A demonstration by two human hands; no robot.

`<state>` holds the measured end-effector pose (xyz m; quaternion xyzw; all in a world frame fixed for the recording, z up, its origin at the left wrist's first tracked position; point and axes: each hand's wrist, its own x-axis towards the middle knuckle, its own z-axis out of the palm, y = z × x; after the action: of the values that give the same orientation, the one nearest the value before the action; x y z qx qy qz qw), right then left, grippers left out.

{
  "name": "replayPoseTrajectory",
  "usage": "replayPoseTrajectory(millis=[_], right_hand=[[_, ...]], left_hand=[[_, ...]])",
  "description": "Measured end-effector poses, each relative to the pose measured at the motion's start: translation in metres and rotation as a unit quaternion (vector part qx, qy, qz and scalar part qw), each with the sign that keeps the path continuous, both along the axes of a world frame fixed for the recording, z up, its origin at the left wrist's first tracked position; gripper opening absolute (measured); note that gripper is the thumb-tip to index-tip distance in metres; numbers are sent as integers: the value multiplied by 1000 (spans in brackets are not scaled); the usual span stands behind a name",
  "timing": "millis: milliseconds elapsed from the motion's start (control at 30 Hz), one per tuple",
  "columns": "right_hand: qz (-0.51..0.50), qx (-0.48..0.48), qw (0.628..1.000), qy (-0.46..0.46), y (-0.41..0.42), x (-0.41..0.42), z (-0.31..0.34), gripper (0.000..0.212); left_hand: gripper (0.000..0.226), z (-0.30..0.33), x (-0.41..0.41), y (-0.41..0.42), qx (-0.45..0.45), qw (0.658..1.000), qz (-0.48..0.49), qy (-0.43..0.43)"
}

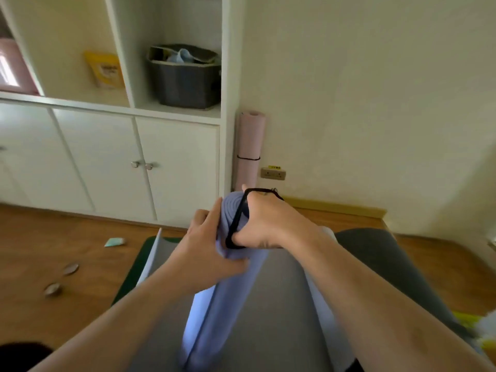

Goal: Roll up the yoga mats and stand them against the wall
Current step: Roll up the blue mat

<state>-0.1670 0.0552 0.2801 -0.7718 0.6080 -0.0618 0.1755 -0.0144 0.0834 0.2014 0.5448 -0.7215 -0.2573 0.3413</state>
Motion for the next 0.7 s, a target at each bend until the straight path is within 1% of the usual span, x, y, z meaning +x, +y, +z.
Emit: replayPoseTrajectory(millis=[67,100,133,167,233,267,300,333,367,400,433,500,533,567,633,700], right_hand=[[4,26,1000,6,1,10,0,93],[9,31,999,10,1,14,-1,98],[12,23,1000,7,1,20,-2,95],[12,5,1000,-2,1,24,-2,88],[0,-28,999,-20,2,32,-5,78],[-4,-41,999,-26,2,35,-7,76],[-8,-54,998,-28,3,39,-9,77],[-7,-67,997,-33,4,43,-11,79],[-6,-83,996,-39,4,46,-14,81],[-1,-103,994,-48,5,50,-18,80],[1,-122,991,-57,4,53,-23,73],[1,-150,985,-81,4,57,-31,47],[-5,-151,984,-95,5,58,-34,41],[-12,-147,983,-113,7,58,-35,48],[-31,-139,981,-133,10,58,-38,76],[-52,-147,977,-145,12,60,-41,90]], left_hand=[[89,7,21,5,40,998,-40,-32],[82,11,28,7,58,996,-57,-32],[72,16,34,7,79,994,-70,-9],[61,21,40,8,105,990,-83,34],[47,29,48,7,145,975,-110,130],[39,31,49,6,152,971,-101,154],[30,31,49,5,144,977,-69,144],[25,31,47,4,124,987,-22,96],[26,31,45,2,98,994,32,28],[28,31,42,1,68,993,86,-43],[29,30,39,1,39,987,130,-83],[31,27,39,-1,-8,978,182,-97],[33,23,41,-2,-25,976,195,-93],[34,18,45,-4,-38,975,205,-82],[38,11,54,-7,-44,975,219,-19],[39,8,61,-11,-13,972,228,55]])
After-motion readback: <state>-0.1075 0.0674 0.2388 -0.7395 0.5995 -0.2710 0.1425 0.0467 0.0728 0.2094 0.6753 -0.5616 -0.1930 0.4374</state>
